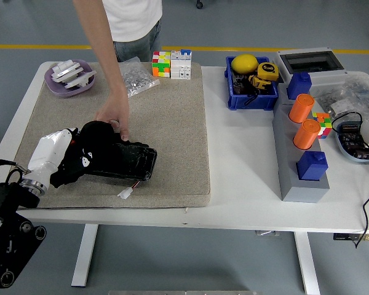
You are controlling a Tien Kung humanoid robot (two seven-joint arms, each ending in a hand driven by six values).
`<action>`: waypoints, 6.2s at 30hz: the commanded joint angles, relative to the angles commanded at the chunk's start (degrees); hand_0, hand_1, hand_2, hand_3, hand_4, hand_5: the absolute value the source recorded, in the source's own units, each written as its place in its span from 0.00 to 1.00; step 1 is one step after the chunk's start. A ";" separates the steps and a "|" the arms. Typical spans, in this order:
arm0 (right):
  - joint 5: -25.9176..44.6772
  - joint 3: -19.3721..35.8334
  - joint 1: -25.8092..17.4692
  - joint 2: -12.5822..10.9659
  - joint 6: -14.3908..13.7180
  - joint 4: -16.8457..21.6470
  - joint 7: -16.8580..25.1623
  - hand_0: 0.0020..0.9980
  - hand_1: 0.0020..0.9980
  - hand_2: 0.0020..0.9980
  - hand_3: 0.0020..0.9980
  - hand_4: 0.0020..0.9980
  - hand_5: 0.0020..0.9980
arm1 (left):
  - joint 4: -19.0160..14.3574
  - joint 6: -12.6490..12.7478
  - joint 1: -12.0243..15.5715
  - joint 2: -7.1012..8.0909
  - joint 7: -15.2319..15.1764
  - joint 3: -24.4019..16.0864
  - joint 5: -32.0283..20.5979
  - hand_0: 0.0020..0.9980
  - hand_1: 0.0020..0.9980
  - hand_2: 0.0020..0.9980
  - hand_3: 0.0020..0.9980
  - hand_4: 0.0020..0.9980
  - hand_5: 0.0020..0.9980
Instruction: Pick the rag up,wipe the panel,place it on the desk
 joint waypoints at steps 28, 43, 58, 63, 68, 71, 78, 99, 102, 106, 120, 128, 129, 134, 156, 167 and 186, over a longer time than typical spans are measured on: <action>-2.09 2.00 0.09 0.10 0.45 0.00 0.31 0.51 0.56 0.65 0.55 0.93 0.40 | 3.90 0.85 0.27 0.68 0.94 -6.08 1.64 0.26 0.25 0.53 0.44 0.04 0.00; -2.85 2.79 0.10 -0.16 0.39 0.00 0.27 0.51 0.56 0.65 0.55 0.93 0.40 | -1.36 1.33 0.10 1.47 0.77 2.78 0.44 0.26 0.25 0.52 0.43 0.01 0.00; -3.05 2.98 0.03 -0.22 0.47 0.00 0.30 0.51 0.56 0.65 0.55 0.93 0.40 | -9.04 0.78 -1.52 2.23 2.27 14.15 0.78 0.26 0.25 0.52 0.43 0.01 0.00; -3.06 3.01 0.00 -0.28 0.49 0.00 0.27 0.51 0.56 0.65 0.55 0.93 0.40 | -9.08 0.51 -2.25 2.33 2.65 16.45 0.71 0.26 0.25 0.52 0.44 0.03 0.00; -2.62 2.71 -0.07 -0.25 0.44 0.00 0.23 0.51 0.56 0.65 0.55 0.93 0.41 | -10.56 0.48 -2.74 2.48 3.03 19.01 0.86 0.26 0.25 0.52 0.44 0.02 0.00; -3.08 3.20 -0.02 -0.24 0.53 0.00 0.26 0.51 0.56 0.65 0.55 0.93 0.41 | -11.02 0.37 -2.97 2.37 3.25 20.09 1.02 0.26 0.25 0.52 0.44 0.02 0.00; -3.29 3.43 0.02 -0.21 0.54 0.00 0.26 0.51 0.56 0.65 0.55 0.93 0.41 | -12.03 0.49 -3.17 2.23 3.61 21.33 1.32 0.26 0.25 0.52 0.44 0.02 0.00; -6.78 6.47 0.08 -0.12 1.07 0.00 0.48 0.51 0.56 0.65 0.55 0.93 0.41 | -6.45 1.23 -1.84 1.41 3.74 15.27 2.53 0.26 0.25 0.53 0.44 0.03 0.00; -6.73 6.37 0.07 -0.09 1.11 0.00 0.46 0.51 0.56 0.65 0.55 0.93 0.41 | -6.35 1.02 -1.60 1.31 4.11 13.62 2.97 0.26 0.25 0.53 0.44 0.03 0.00; -6.78 6.42 0.11 -0.10 1.13 0.00 0.47 0.52 0.56 0.65 0.55 0.93 0.41 | -6.01 0.95 -1.46 1.28 4.28 11.57 3.37 0.26 0.25 0.53 0.44 0.04 0.00; -9.54 9.57 0.01 0.01 1.50 0.00 0.74 0.52 0.56 0.65 0.55 0.93 0.41 | -1.48 0.82 -0.45 0.55 4.50 2.05 5.71 0.26 0.26 0.53 0.44 0.05 0.00; -11.90 13.08 -0.21 -0.14 1.61 0.00 0.81 0.51 0.56 0.65 0.55 0.93 0.41 | 1.43 1.01 0.74 0.16 3.68 -3.01 5.85 0.26 0.26 0.53 0.44 0.04 0.00; -11.48 12.66 -0.25 -0.15 1.54 0.00 0.75 0.51 0.56 0.65 0.55 0.93 0.41 | 1.57 1.05 0.86 0.01 3.63 -3.62 5.87 0.26 0.26 0.53 0.44 0.04 0.00; -10.25 11.28 -0.32 -0.09 1.37 0.00 0.57 0.51 0.56 0.65 0.55 0.93 0.41 | 1.94 1.35 1.43 -0.14 3.40 -5.15 5.96 0.26 0.26 0.52 0.44 0.04 0.00; -8.94 10.09 -0.61 0.05 1.37 0.00 0.58 0.52 0.56 0.65 0.55 0.93 0.41 | -1.35 2.01 2.07 0.32 3.62 -5.89 6.81 0.26 0.26 0.52 0.44 0.04 0.00; -9.43 10.73 -0.57 0.03 1.55 0.00 0.67 0.52 0.56 0.65 0.55 0.94 0.41 | -3.08 1.54 1.70 -0.11 4.44 -0.36 6.54 0.26 0.26 0.52 0.44 0.05 0.00; -10.16 11.55 -0.51 -0.18 1.65 0.00 0.69 0.52 0.56 0.65 0.55 0.94 0.41 | -10.31 -0.77 0.29 1.08 6.78 13.14 5.75 0.26 0.26 0.52 0.44 0.07 0.00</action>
